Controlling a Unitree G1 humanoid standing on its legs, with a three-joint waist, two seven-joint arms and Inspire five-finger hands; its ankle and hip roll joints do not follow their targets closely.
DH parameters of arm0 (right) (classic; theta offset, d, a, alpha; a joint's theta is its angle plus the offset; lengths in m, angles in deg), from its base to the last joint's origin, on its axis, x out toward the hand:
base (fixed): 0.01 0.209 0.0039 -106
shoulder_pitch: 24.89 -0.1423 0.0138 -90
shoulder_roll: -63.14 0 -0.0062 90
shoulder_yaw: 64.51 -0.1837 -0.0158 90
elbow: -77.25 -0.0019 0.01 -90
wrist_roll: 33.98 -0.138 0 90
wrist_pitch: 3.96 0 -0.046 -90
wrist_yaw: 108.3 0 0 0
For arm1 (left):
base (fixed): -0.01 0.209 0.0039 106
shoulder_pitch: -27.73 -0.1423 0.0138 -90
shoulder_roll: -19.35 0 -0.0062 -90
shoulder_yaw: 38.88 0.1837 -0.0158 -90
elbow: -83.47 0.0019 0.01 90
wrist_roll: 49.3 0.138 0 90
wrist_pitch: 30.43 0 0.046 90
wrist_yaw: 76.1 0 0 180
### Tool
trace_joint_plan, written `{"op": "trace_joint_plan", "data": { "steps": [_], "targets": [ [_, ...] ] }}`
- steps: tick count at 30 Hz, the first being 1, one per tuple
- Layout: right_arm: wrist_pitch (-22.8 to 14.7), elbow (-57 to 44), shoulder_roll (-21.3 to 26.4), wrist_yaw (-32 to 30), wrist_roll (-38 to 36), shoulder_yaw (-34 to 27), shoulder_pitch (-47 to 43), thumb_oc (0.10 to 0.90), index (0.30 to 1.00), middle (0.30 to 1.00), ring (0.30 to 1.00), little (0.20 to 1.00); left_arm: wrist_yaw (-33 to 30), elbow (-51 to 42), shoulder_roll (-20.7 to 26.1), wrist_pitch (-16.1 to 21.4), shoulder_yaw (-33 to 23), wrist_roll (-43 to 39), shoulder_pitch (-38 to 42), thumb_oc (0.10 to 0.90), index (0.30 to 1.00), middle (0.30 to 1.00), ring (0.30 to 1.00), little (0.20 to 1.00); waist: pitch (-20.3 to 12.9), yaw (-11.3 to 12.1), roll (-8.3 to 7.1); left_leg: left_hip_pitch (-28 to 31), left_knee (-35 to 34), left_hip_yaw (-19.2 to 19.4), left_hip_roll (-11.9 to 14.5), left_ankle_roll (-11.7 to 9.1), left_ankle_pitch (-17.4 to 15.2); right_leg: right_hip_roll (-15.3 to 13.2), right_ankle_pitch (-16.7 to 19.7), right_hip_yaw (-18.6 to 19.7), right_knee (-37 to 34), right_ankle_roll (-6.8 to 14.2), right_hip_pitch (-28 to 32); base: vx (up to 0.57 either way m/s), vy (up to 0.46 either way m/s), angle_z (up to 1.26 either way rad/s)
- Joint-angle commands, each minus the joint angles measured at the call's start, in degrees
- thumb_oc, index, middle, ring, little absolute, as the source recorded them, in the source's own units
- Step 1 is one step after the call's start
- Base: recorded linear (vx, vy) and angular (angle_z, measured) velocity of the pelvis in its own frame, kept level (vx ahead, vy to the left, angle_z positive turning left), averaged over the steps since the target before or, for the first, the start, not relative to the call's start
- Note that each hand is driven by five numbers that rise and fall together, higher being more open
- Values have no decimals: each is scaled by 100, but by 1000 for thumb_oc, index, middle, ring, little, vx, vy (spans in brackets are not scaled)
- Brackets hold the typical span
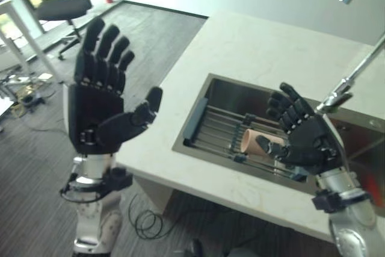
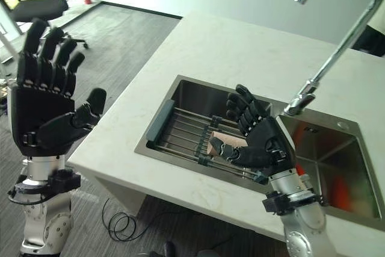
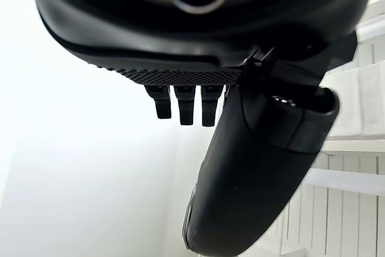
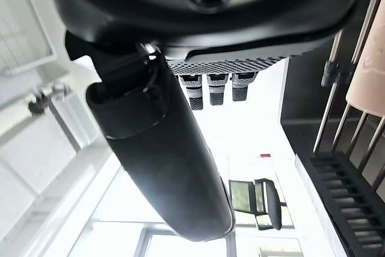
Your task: Place the dishes in the dishwasher.
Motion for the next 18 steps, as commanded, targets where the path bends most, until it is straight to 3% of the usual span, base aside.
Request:
{"op": "trace_joint_plan", "data": {
  "steps": [1, 4, 9, 13, 14, 15, 16, 17, 18],
  "targets": [
    [-572, -256, 105, 70, -314, -15, -686, 800, 900, 900, 900, 900, -76, -561, 352, 294, -257, 311, 236, 800, 900, 900, 900, 900, -136, 179, 2, 207, 340, -710, 321, -731, -797, -236, 1221, -479, -413, 401, -56, 27, -169, -146],
    [-558, -81, 204, -495, -239, 30, -882, 800, 900, 900, 900, 900, -93, -446, 329, -88, -83, 343, 424, 800, 900, 900, 900, 900, -194, 104, -6, 204, 340, -589, 418, -734, -814, -28, 590, -130, -413, 249, -129, 38, -200, -80],
    [-522, -110, 215, -703, -140, -47, -780, 800, 900, 900, 900, 900, -74, -512, 220, -278, -24, 606, 291, 800, 900, 900, 900, 900, -279, 30, 48, 276, 340, -351, 508, -765, -844, 233, 402, 83, -413, 103, -21, 72, -146, 2],
    [-561, -144, 236, -683, -144, -194, -529, 800, 900, 900, 900, 900, 283, -478, 264, -473, -8, 575, 177, 800, 900, 900, 900, 900, -317, -91, 116, 399, 340, -205, 562, -876, -786, 389, 346, 204, -413, 36, -37, 76, -107, -29],
    [-559, -112, 286, -651, -130, -262, -468, 800, 900, 900, 900, 900, 474, -447, 300, -613, 78, 478, 170, 800, 900, 900, 900, 900, -306, -140, 128, 486, 340, -13, 637, -1003, -521, 369, 322, 149, -413, 11, -28, 74, -93, -29],
    [-582, -92, 341, -622, -83, -297, -424, 800, 900, 900, 900, 900, 579, -417, 305, -707, 163, 452, 186, 800, 900, 900, 900, 900, -260, -118, 110, 563, 340, 45, 643, -1140, -42, 342, 319, 154, -413, -30, -3, 76, -86, -34],
    [-577, -93, 399, -609, -70, -331, -397, 800, 900, 900, 900, 900, 642, -404, 308, -790, 229, 492, 199, 800, 900, 900, 900, 900, -193, -73, 66, 502, 340, -58, 598, -1234, 324, 316, 328, 217, -413, -50, 48, 25, -40, -33],
    [-536, -99, 455, -619, -74, -357, -413, 800, 900, 900, 900, 900, 656, -357, 328, -806, 285, 579, 216, 800, 900, 900, 900, 900, -116, -47, 48, 305, 340, -162, 592, -1233, 329, 317, 337, 294, -413, -34, 89, -16, 31, -28],
    [-493, -77, 493, -587, -71, -356, -467, 800, 900, 900, 900, 900, 592, -296, 357, -772, 303, 677, 219, 800, 900, 900, 900, 900, -80, -59, 81, 179, 340, -204, 611, -1180, 92, 355, 336, 361, -413, 1, 90, -7, 107, -21]
  ]
}}
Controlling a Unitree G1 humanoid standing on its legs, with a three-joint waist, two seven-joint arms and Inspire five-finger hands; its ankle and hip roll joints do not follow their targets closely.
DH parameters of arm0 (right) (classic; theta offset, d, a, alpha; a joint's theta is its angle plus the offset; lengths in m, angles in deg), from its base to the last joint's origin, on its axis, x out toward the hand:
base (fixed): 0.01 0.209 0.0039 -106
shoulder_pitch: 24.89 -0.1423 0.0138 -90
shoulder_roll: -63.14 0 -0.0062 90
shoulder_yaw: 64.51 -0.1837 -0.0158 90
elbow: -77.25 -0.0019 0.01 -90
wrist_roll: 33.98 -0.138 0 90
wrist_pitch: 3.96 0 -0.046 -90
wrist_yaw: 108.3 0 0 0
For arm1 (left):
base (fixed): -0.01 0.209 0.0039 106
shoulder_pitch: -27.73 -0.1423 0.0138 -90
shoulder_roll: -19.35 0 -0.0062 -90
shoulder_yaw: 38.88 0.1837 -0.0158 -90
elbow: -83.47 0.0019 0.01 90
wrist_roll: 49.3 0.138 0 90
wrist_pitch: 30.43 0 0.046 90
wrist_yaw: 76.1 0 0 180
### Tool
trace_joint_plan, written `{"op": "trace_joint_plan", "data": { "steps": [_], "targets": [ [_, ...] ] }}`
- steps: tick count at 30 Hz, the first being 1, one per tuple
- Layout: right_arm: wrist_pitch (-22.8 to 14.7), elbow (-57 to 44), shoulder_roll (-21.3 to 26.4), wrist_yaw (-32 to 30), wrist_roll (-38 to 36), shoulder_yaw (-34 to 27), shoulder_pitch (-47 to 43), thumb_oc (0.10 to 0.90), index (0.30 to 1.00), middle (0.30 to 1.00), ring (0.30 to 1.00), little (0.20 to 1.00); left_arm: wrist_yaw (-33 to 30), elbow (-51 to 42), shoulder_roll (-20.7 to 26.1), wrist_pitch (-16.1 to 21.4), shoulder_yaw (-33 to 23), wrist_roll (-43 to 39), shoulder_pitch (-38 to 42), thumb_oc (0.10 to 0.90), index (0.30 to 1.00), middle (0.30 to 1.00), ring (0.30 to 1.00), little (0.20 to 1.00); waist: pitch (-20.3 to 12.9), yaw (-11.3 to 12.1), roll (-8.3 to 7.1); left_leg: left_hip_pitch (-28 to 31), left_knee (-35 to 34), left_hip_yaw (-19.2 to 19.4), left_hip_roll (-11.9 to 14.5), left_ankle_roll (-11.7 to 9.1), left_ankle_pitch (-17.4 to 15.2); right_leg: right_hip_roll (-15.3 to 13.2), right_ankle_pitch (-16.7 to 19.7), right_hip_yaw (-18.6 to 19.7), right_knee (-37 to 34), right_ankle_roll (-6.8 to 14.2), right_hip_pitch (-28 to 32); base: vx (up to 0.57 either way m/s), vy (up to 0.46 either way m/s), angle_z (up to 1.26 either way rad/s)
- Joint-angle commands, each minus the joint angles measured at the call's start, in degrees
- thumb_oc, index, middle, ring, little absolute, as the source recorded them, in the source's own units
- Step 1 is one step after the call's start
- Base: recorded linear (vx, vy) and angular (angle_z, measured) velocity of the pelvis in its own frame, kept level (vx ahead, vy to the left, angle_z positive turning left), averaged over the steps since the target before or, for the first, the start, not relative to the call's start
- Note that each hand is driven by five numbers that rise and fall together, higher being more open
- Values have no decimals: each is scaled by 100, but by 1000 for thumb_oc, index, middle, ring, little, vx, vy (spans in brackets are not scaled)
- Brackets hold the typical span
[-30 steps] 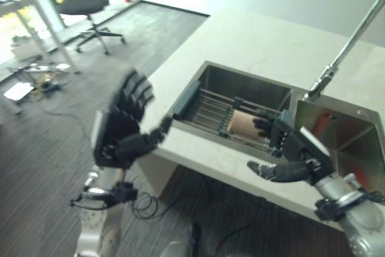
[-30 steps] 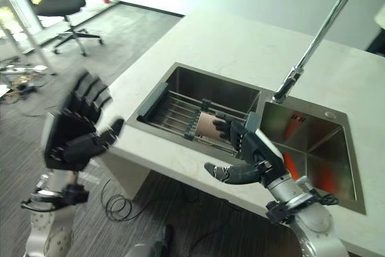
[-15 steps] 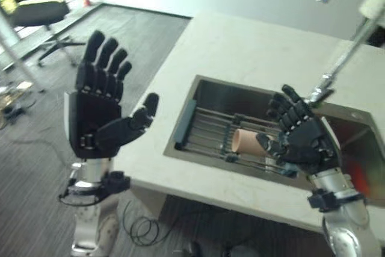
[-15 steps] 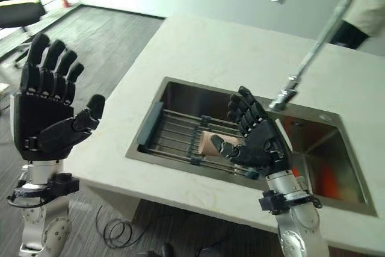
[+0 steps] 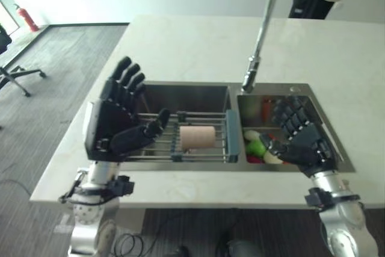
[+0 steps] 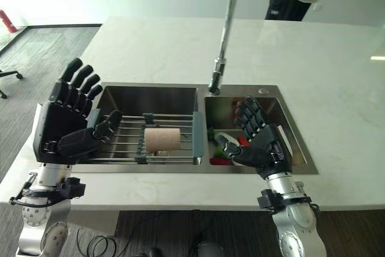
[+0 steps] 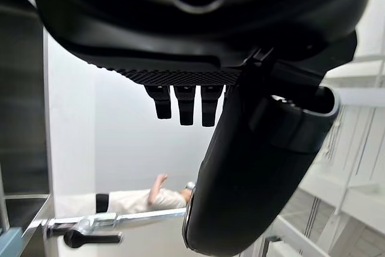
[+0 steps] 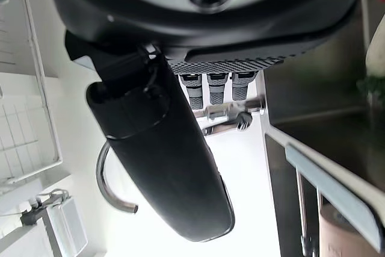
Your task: Place the dishes in the dishwasher.
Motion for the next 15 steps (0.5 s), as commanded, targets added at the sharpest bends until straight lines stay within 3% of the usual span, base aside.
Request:
{"op": "trace_joint_plan", "data": {
  "steps": [1, 4, 9, 15],
  "targets": [
    [-519, -325, 252, 207, -77, -240, -774, 800, 900, 900, 900, 900, 75, -265, 220, 436, 58, 397, 474, 800, 900, 900, 900, 900, -94, 97, -38, -235, 490, -495, -137, -101, -231, 12, 98, 111, -291, 465, 497, 36, 163, -41],
    [-476, -200, 268, 407, 130, -136, -870, 800, 900, 900, 900, 900, -189, -108, 414, 488, -145, 869, 443, 800, 900, 900, 900, 900, -143, 75, 111, -228, 490, -717, -139, 34, -605, 22, 131, 141, -291, 533, 453, -10, 148, -64],
    [-331, -201, 339, 641, 183, -218, -787, 800, 900, 900, 900, 900, -149, 75, 665, 386, -365, 1552, 606, 800, 900, 900, 900, 900, -334, -13, 112, -207, 490, -799, -189, 71, -761, 14, 60, 123, -291, 542, 435, 6, 81, -17],
    [-115, -239, 450, 636, 229, -323, -831, 800, 900, 900, 900, 900, -76, 217, 1135, -133, -482, 2408, 736, 800, 900, 900, 900, 900, -443, -39, 148, -232, 490, -794, -213, 113, -797, -7, -4, 159, -291, 564, 459, 21, 90, 11]
  ]
}}
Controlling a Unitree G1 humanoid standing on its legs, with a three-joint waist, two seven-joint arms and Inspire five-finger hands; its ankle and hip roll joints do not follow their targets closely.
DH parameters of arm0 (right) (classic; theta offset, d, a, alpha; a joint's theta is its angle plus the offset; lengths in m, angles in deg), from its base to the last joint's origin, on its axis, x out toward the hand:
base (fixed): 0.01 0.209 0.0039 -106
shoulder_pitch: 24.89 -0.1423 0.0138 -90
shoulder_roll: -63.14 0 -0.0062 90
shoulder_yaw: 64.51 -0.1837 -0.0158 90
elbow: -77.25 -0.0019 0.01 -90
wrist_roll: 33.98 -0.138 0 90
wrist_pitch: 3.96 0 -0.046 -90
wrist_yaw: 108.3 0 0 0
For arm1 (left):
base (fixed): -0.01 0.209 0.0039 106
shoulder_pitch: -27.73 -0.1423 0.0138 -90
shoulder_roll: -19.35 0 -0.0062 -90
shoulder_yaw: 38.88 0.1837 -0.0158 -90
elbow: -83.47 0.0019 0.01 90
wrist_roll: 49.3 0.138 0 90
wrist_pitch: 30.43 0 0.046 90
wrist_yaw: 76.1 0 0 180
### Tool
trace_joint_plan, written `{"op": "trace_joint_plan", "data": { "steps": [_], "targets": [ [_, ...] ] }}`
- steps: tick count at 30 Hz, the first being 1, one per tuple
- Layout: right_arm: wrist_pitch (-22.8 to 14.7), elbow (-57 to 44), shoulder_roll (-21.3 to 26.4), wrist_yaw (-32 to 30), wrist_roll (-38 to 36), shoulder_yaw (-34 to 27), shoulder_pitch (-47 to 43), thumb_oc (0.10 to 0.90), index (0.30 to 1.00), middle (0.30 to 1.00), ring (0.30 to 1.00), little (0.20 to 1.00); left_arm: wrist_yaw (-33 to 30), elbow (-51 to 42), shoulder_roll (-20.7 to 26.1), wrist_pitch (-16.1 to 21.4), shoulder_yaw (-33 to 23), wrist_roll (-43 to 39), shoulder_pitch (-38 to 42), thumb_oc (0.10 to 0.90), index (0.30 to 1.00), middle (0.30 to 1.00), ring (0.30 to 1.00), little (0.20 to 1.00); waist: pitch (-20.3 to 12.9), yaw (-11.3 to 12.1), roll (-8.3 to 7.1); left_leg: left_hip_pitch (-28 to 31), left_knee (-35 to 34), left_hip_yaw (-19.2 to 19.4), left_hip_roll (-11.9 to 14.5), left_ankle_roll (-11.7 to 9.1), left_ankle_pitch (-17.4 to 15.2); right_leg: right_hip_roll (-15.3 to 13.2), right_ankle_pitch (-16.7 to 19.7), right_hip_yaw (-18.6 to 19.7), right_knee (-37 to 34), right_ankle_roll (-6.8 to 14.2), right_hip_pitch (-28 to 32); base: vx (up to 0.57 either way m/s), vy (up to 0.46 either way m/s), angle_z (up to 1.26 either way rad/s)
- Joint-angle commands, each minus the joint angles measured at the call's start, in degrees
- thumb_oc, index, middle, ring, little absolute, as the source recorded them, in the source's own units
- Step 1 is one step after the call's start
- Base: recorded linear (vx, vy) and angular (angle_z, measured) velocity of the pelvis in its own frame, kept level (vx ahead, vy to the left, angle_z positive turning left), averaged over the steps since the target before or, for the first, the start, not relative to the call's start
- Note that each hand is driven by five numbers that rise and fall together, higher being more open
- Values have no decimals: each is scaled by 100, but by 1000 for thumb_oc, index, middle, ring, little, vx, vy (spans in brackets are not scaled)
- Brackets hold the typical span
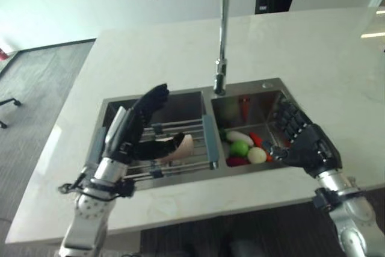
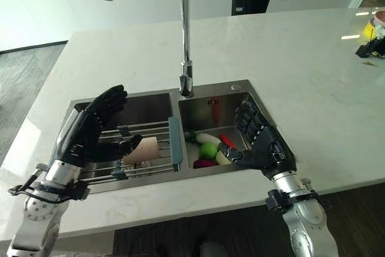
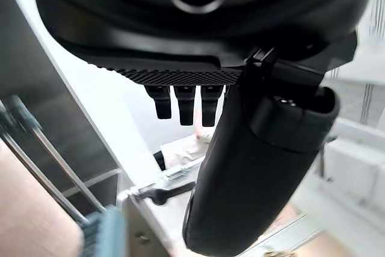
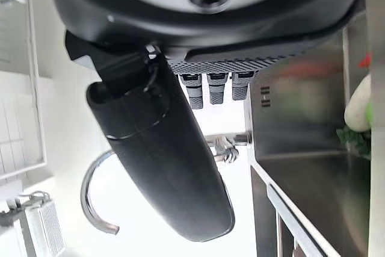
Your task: Place the dishes in the dishwasher.
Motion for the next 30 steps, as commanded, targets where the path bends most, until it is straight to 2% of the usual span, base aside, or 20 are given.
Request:
{"op": "trace_joint_plan", "data": {
  "steps": [1, 7, 12, 15, 16, 21, 30],
  "targets": [
    [-345, -514, 92, 48, 39, -338, -594, 800, 900, 900, 900, 900, -85, -163, 190, 39, -251, 551, 539, 800, 900, 900, 900, 900, -465, -12, -34, 150, 351, 50, 81, -239, -651, -97, 39, -37, -312, 478, 295, 17, 62, 8],
    [-162, -503, 281, 131, 93, -387, -740, 800, 900, 900, 900, 900, 48, 157, 817, -573, -214, 1432, 699, 800, 900, 900, 900, 900, -510, -70, 18, 188, 351, 180, 89, -179, -700, -125, 39, -1, -312, 526, 300, 10, 69, -1],
    [-47, -470, 418, 198, 80, -360, -833, 800, 900, 900, 900, 900, 425, 247, 1165, -914, -9, 1924, 935, 800, 900, 900, 900, 900, -538, -128, 38, 214, 351, 256, 99, -147, -729, -118, 35, 44, -312, 556, 302, 1, 41, -7],
    [0, -478, 455, 188, 31, -357, -857, 800, 900, 900, 900, 900, 531, 245, 1179, -965, 58, 1931, 1009, 800, 900, 900, 900, 900, -552, -147, 37, 221, 351, 276, 103, -141, -734, -111, 31, 60, -312, 560, 304, 5, 16, -9],
    [-4, -422, 472, 224, 14, -347, -885, 800, 900, 900, 900, 900, 640, 304, 1181, -1127, 199, 1886, 1179, 800, 900, 900, 900, 900, -567, -189, 43, 239, 351, 321, 119, -137, -746, -104, 37, 90, -312, 572, 303, 4, 12, -5],
    [51, -417, 464, 196, 74, -284, -945, 800, 900, 900, 900, 900, 758, 437, 1110, -1311, 434, 1693, 1445, 800, 900, 900, 900, 900, -573, -255, 47, 281, 351, 390, 134, -118, -769, -69, 38, 159, -312, 573, 312, 2, 5, -9],
    [123, -415, 426, 271, 194, -371, -901, 800, 900, 900, 900, 900, 956, 430, 942, -1527, 466, 1301, 1489, 800, 900, 900, 900, 900, -592, -330, 48, 326, 351, 483, 177, -115, -785, 7, 31, 230, -312, 562, 312, -5, -2, -8]
  ]
}}
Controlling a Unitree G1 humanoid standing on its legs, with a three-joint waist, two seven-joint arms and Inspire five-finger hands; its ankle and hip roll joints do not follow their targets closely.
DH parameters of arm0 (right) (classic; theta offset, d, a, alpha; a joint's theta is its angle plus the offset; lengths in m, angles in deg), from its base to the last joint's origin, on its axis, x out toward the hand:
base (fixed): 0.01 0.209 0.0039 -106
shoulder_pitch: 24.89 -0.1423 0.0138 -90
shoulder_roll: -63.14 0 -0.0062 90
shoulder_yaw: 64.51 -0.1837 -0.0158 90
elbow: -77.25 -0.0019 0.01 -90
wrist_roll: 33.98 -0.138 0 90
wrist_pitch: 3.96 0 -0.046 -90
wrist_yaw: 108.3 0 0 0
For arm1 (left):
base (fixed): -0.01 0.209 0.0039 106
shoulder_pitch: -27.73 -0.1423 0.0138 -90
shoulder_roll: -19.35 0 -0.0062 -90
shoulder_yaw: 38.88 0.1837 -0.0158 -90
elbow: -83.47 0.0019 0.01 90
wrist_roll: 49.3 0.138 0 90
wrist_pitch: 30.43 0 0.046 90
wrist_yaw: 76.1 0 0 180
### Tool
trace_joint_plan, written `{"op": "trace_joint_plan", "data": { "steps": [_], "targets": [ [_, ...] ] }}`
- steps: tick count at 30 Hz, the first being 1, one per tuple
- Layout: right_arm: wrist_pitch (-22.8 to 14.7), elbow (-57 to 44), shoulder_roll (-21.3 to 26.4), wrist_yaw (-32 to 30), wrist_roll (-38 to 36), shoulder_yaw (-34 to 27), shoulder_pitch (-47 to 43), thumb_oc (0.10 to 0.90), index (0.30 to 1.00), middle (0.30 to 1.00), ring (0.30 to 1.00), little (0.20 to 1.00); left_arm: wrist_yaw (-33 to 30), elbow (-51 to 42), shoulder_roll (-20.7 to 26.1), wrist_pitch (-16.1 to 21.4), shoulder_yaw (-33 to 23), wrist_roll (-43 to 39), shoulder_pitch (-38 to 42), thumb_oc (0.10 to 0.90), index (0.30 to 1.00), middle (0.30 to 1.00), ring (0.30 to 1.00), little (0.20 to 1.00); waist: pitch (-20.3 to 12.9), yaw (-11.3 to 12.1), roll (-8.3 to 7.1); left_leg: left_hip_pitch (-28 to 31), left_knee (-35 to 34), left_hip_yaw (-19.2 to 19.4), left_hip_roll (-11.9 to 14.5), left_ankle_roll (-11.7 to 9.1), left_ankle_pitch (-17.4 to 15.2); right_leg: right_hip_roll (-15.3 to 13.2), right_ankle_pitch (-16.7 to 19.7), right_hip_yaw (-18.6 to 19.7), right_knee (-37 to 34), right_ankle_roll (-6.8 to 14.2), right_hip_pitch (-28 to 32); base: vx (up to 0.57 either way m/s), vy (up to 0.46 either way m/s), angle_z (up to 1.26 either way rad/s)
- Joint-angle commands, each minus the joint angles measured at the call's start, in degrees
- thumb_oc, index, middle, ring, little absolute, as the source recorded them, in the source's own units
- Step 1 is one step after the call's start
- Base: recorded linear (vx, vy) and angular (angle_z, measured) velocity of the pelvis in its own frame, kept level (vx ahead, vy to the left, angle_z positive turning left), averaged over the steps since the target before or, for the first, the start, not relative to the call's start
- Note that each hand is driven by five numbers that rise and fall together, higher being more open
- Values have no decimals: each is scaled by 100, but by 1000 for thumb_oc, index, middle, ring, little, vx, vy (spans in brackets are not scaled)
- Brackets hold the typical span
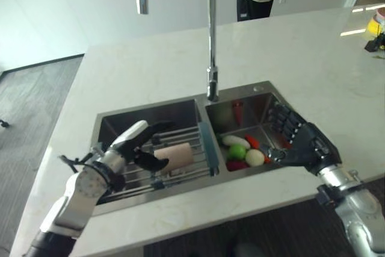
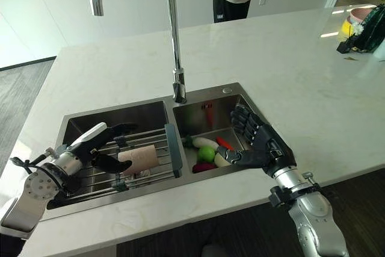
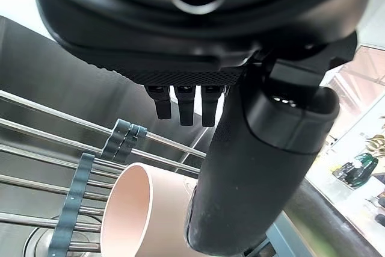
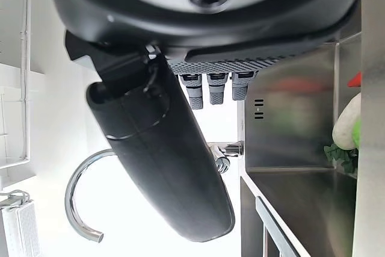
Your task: Place the dishes in the dishwasher.
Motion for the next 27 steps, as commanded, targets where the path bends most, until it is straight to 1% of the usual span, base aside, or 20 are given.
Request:
{"op": "trace_joint_plan", "data": {
  "steps": [1, 8, 14, 23, 24, 25, 27],
  "targets": [
    [-480, -430, 120, 101, -22, -280, -693, 800, 900, 900, 900, 900, -52, -195, -3, 133, -240, -324, 699, 800, 900, 900, 900, 900, -348, -36, -31, 113, 442, 122, 159, -201, -741, -50, -37, -79, -228, 466, 277, -11, 0, -5],
    [-425, -466, 140, 116, 58, -295, -692, 800, 900, 900, 900, 900, 182, -107, -107, -165, -74, -238, 695, 800, 900, 900, 900, 900, -373, -67, -28, 111, 442, 160, 174, -198, -735, -2, -43, -49, -228, 454, 264, -8, -2, -8],
    [-431, -454, 134, 128, 117, -261, -696, 800, 900, 900, 900, 900, 332, 104, -157, -405, 147, 108, 694, 800, 900, 900, 900, 900, -375, -97, -23, 125, 442, 216, 205, -207, -730, 12, -37, -38, -228, 452, 265, 3, -7, -6],
    [-460, -447, 150, 162, 249, -245, -672, 800, 900, 900, 900, 900, 310, 466, -181, -577, 358, 595, 698, 800, 900, 900, 900, 900, -368, -142, -14, 139, 442, 279, 230, -204, -731, 31, -34, -28, -228, 446, 260, 0, 0, 0],
    [-453, -455, 150, 162, 263, -236, -672, 800, 900, 900, 900, 900, 299, 498, -197, -620, 384, 664, 692, 800, 900, 900, 900, 900, -367, -141, -14, 138, 442, 284, 232, -203, -728, 34, -32, -27, -228, 445, 258, 0, 0, 0],
    [-446, -456, 159, 175, 276, -230, -666, 800, 900, 900, 900, 900, 281, 594, -213, -750, 443, 925, 677, 800, 900, 900, 900, 900, -369, -147, -13, 144, 442, 297, 238, -205, -728, 42, -34, -24, -228, 444, 265, 0, 0, 0],
    [-433, -455, 160, 184, 271, -238, -674, 800, 900, 900, 900, 900, 300, 686, -231, -900, 483, 1037, 667, 800, 900, 900, 900, 900, -368, -148, -14, 142, 442, 303, 243, -205, -727, 43, -36, -29, -228, 444, 263, 0, 0, 0]
  ]
}}
